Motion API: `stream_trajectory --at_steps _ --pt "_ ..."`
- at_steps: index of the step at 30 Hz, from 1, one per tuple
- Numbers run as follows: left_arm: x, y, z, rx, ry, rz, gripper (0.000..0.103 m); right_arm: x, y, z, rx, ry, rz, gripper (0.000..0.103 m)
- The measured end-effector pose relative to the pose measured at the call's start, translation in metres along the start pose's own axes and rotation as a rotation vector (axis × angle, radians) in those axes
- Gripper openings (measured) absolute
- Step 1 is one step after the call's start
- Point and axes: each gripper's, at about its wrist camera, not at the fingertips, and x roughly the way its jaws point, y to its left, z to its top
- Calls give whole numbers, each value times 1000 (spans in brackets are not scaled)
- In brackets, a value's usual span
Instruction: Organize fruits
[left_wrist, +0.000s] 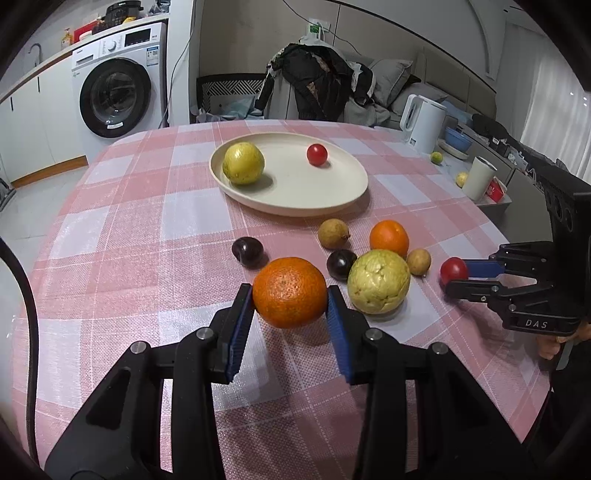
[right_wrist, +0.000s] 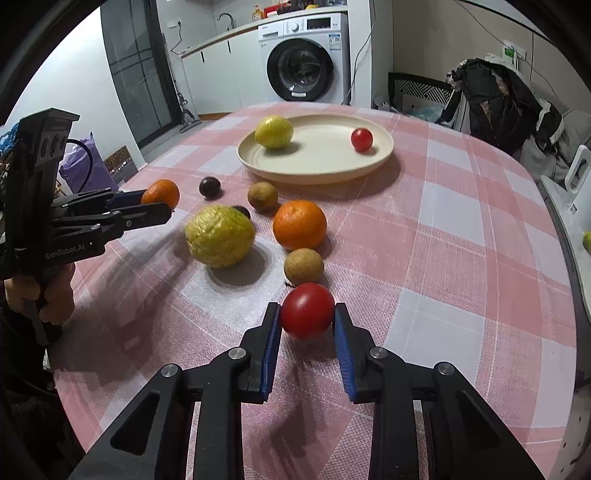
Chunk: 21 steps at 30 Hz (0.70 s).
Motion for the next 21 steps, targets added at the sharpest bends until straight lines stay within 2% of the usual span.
stream_trajectory --at_steps 14,21 --pt "-19 -8 13 11 -75 3 36 -29 14 22 19 -209 46 29" --pt "-22 -14 29 21 -109 -4 36 -29 23 45 21 -258 39 29"
